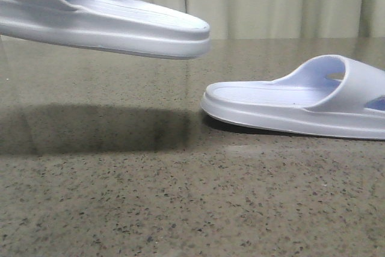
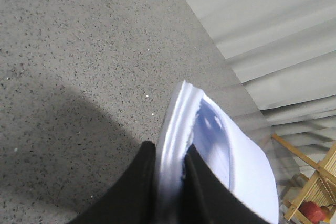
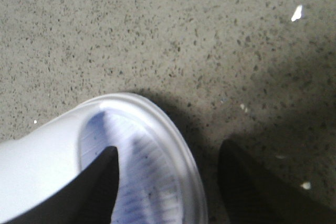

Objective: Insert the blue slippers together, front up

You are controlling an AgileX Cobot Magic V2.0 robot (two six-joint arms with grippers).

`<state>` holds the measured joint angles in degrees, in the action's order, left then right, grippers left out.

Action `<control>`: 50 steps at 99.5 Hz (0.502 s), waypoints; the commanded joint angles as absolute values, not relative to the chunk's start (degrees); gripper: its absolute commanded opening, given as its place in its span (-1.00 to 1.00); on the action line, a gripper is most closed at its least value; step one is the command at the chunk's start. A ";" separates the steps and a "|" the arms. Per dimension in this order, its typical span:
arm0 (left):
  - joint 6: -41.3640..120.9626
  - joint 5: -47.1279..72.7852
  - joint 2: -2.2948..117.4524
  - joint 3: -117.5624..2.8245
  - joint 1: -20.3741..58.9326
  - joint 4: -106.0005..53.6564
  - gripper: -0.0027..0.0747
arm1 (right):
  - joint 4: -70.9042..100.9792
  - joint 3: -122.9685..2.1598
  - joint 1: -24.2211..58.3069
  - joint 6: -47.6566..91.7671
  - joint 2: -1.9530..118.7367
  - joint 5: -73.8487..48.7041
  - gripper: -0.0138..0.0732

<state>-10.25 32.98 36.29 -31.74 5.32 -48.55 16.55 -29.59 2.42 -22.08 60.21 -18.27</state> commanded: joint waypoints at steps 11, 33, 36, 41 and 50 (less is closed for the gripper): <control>-10.19 30.24 36.24 -33.87 5.39 -50.60 -0.89 | 17.12 -30.88 2.04 -21.99 61.55 -14.96 0.15; -10.19 30.24 36.24 -33.87 5.39 -50.60 -0.89 | 17.26 -30.88 2.04 -21.99 62.64 -15.31 -0.08; -10.19 30.24 36.24 -33.87 5.39 -50.60 -0.89 | 17.26 -30.88 2.04 -21.99 62.72 -15.31 -0.14; -10.19 30.24 36.24 -33.87 5.39 -50.60 -0.89 | 17.26 -30.88 2.04 -21.99 62.72 -15.31 -0.23; -10.19 30.24 36.24 -33.87 5.39 -50.60 -0.89 | 17.26 -30.88 2.04 -21.99 62.72 -15.19 -0.34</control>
